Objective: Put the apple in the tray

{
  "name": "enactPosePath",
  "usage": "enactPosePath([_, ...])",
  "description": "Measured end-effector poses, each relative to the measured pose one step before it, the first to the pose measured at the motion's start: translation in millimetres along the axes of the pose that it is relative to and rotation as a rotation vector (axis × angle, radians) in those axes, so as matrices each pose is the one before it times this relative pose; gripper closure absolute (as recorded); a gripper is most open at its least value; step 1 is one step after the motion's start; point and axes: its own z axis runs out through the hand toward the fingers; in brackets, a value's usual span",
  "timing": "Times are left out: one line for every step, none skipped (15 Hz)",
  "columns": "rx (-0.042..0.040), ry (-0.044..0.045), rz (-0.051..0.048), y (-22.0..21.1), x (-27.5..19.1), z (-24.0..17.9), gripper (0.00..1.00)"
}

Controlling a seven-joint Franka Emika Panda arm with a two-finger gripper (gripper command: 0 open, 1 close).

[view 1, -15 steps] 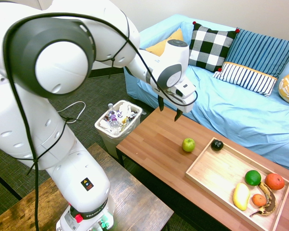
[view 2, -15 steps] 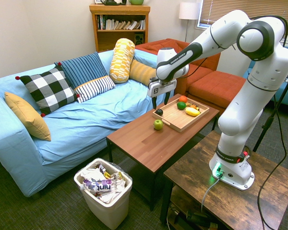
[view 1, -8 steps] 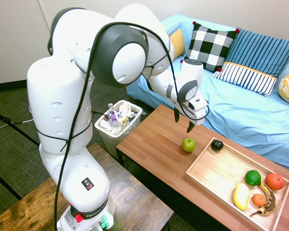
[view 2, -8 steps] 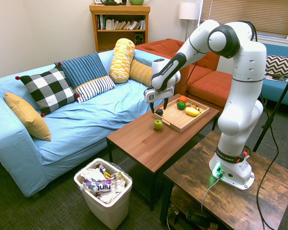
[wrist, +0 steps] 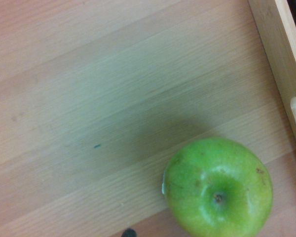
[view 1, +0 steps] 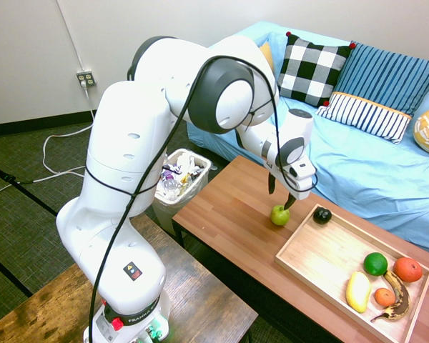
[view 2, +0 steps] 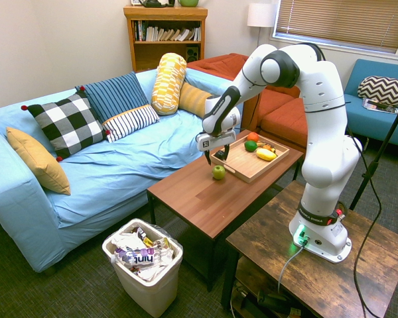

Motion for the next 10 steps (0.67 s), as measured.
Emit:
enactPosePath([-0.00718, -0.0042, 0.00744, -1.4, 3.41, 7.77, 0.0])
enactPosePath([-0.00686, -0.00306, 0.00645, -1.52, 3.51, 7.46, 0.0])
enactPosePath([-0.00545, -0.00308, 0.00562, -1.92, 3.0, 6.92, 0.0])
enactPosePath([-0.00335, -0.00442, 0.0054, -2.49, 2.47, 6.31, 0.0])
enactPosePath([-0.00207, -0.0036, 0.00298, -3.06, 2.1, 5.68, 0.0])
enactPosePath([-0.0034, -0.00459, 0.00389, -2.67, 1.82, 6.73, 0.0])
enactPosePath([-0.00298, -0.00337, 0.00296, -2.34, 1.88, 5.71, 0.0])
enactPosePath([-0.00325, -0.00183, 0.00241, -1.74, 1.93, 5.06, 0.0])
enactPosePath([-0.00237, -0.0027, 0.00406, -1.33, 2.33, 3.84, 0.0])
enactPosePath([-0.00431, -0.00387, 0.00208, -0.31, 1.48, 3.92, 0.0])
